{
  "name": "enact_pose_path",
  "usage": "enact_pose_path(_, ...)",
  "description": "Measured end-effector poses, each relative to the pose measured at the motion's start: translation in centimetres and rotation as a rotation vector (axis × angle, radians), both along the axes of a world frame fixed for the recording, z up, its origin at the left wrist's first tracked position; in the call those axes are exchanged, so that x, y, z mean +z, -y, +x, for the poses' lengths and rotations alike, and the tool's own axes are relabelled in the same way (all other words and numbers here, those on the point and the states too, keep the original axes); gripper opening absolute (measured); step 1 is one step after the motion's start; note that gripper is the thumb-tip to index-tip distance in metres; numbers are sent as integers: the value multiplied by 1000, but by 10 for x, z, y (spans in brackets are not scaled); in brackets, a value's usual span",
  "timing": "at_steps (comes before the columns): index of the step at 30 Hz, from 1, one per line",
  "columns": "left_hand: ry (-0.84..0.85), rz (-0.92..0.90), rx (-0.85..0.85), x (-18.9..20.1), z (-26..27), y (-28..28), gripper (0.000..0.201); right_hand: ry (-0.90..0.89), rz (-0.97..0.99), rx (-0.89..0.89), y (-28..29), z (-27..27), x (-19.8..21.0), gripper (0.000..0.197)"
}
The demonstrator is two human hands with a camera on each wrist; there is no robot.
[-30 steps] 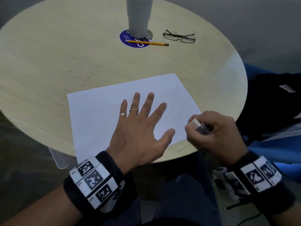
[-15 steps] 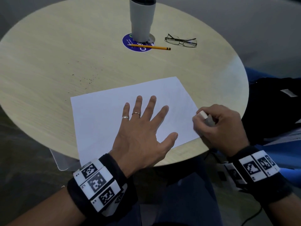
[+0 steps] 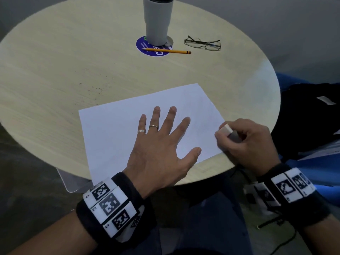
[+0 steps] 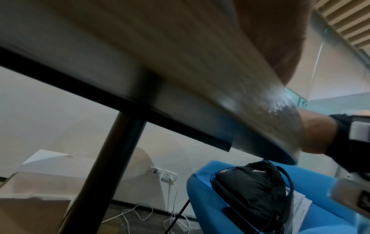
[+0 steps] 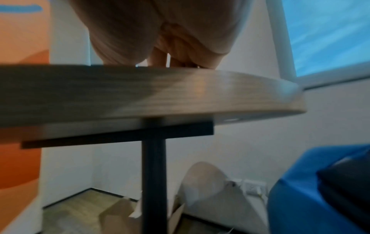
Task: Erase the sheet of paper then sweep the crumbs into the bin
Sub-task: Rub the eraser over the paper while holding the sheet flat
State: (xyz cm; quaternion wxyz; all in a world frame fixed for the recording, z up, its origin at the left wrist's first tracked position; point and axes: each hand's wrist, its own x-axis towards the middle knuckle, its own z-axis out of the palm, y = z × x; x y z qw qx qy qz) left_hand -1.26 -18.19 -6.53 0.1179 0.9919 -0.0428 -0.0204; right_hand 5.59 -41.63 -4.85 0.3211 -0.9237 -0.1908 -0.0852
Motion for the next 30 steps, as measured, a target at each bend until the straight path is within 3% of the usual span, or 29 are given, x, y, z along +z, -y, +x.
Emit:
enact_pose_path(3, -1, -1, 7, 0, -1, 1, 81, 53, -47, -35, 3, 7, 2, 15)
enact_pose_path(7, 1, -2, 5, 1, -1, 1, 81, 48, -76, 90, -14, -16, 0, 14)
enact_pose_path(12, -4, 12, -3, 2, 0, 1, 81, 69, -66, -79, 3, 6, 2, 14)
enact_pose_path(17, -3, 3, 1, 2, 0, 0, 81, 8, -54, 93, -19, -20, 0, 15)
enact_pose_path(21, -10, 12, 0, 3, 0, 2, 81, 22, -9, -81, 2, 9, -4, 19)
enact_pose_path(27, -4, 12, -3, 4, 1, 1, 81, -1, -61, 83, 1, -18, 4, 9)
enact_pose_path(30, -12, 14, -7, 2, 0, 1, 81, -22, -30, -27, 30, 1, 2, 11)
